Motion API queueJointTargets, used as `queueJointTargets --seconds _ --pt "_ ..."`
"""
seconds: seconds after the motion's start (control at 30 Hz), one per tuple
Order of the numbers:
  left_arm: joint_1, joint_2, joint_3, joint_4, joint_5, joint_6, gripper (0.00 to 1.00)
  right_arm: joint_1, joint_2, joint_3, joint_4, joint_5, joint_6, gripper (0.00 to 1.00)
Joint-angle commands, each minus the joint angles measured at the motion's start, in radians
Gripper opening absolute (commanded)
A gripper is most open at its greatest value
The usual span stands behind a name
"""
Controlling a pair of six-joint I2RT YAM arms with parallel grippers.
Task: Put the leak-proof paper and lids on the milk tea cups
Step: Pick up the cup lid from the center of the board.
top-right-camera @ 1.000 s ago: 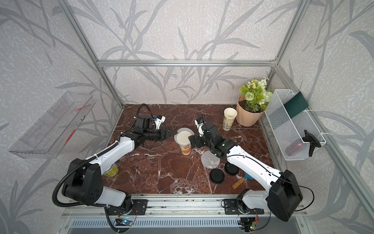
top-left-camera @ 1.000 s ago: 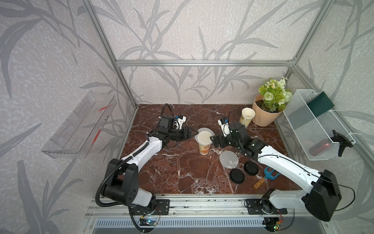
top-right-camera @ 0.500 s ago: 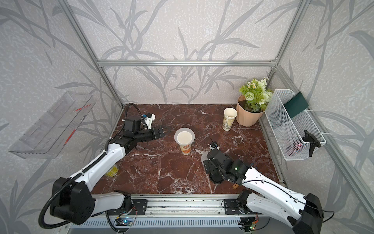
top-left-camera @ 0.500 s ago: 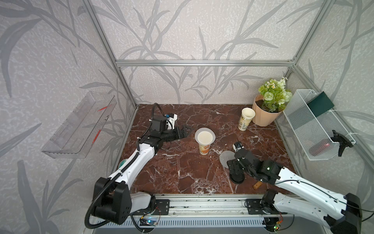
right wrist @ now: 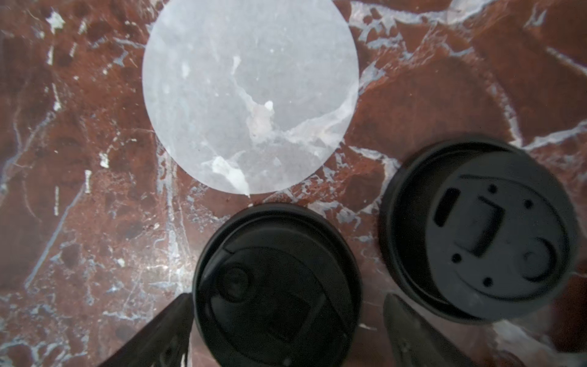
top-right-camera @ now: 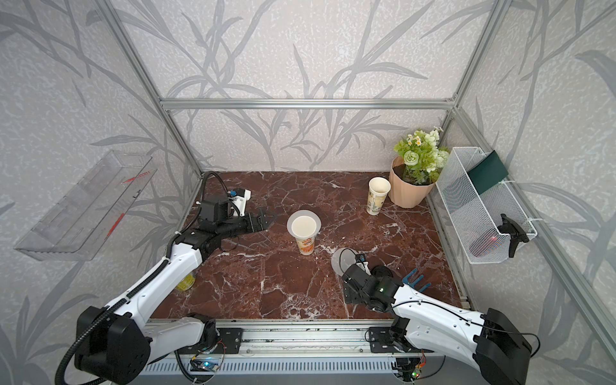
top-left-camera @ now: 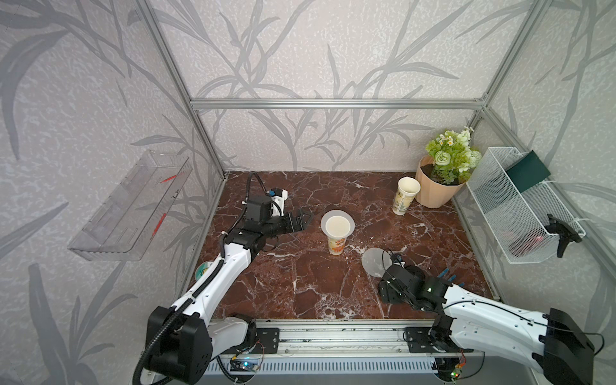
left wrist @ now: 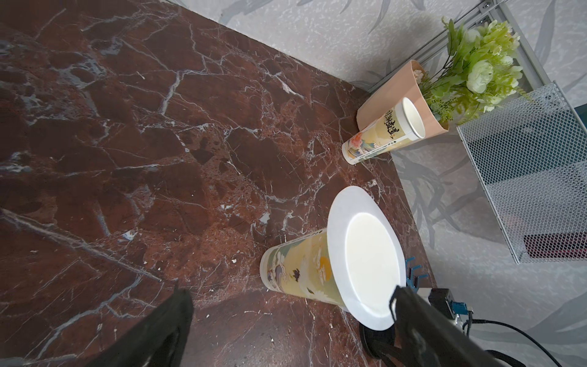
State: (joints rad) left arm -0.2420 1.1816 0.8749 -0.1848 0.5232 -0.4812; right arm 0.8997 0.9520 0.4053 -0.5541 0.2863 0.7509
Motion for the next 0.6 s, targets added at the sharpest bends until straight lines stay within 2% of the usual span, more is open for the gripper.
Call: queueJointTargets --seconds 0.0,0.57 --pt "0.003 -0.038 -0.017 -0.011 -0.031 0.033 0.99 0.005 0.007 -0.014 0.068 -0.001 0.039 0.91" --pt "0.003 -0.050 -0.025 -0.016 -0.037 0.044 0.99 0.005 0.112 0.004 0.084 0.047 0.042 0.78"
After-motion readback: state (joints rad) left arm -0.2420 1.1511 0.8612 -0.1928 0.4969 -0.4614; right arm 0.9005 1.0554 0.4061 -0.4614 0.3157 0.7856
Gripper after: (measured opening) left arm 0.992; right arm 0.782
